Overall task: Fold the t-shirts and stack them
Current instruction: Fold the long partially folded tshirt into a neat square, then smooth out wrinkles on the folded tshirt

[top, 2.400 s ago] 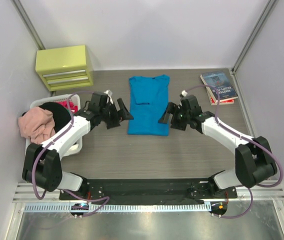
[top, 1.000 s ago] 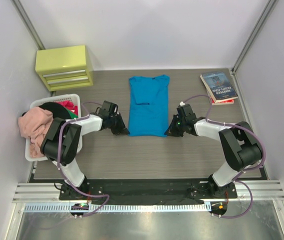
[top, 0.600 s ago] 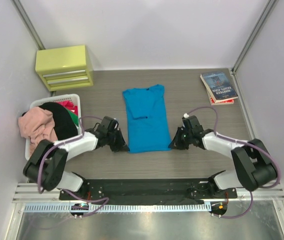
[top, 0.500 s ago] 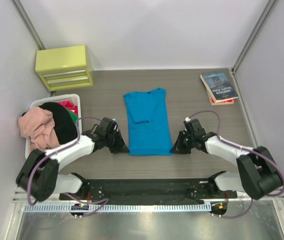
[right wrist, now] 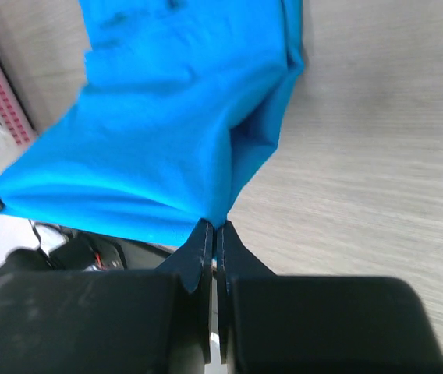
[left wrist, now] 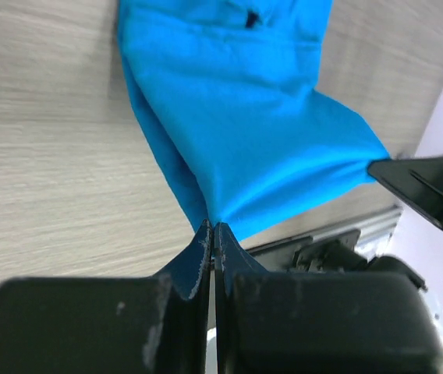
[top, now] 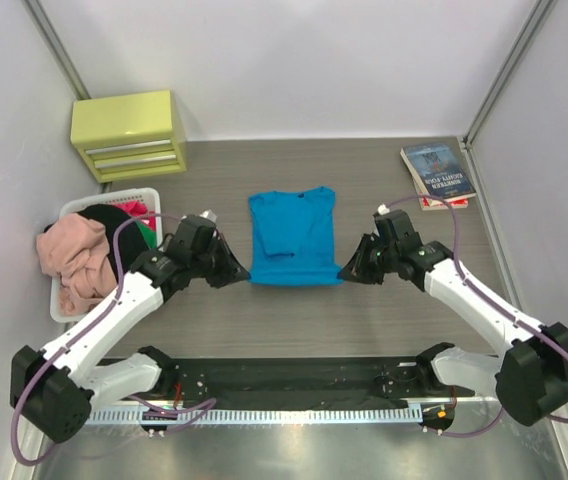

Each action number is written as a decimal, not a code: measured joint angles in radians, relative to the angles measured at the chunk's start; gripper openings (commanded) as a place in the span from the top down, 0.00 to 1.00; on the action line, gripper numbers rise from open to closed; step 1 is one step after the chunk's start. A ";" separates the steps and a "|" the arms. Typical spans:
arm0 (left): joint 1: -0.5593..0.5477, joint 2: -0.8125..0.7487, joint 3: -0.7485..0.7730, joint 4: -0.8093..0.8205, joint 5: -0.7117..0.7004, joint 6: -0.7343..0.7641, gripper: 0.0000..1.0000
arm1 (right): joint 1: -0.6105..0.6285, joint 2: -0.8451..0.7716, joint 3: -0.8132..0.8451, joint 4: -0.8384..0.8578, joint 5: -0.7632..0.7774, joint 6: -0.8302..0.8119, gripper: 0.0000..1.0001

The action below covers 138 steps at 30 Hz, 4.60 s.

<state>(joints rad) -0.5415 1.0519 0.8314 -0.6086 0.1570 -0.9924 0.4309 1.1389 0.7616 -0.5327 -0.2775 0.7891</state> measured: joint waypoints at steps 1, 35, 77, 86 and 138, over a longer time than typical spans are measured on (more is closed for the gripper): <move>0.004 0.016 0.014 -0.004 -0.006 0.001 1.00 | 0.000 0.019 0.029 -0.010 0.012 0.000 0.99; 0.239 0.766 0.618 0.204 -0.002 0.137 1.00 | -0.134 0.865 0.919 0.024 0.064 -0.141 0.99; 0.288 1.089 0.972 0.240 0.018 0.132 1.00 | -0.205 1.193 1.326 0.013 -0.003 -0.163 0.99; 0.296 1.255 1.090 0.229 0.006 0.128 0.64 | -0.230 1.346 1.516 0.080 -0.047 -0.146 0.48; 0.146 1.669 1.424 0.865 0.141 -0.253 0.52 | -0.243 1.098 0.832 0.403 0.048 -0.121 0.86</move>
<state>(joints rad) -0.3950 2.7209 2.2559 0.2565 0.2977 -1.2449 0.1879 2.2372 1.5932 -0.1295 -0.2291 0.6682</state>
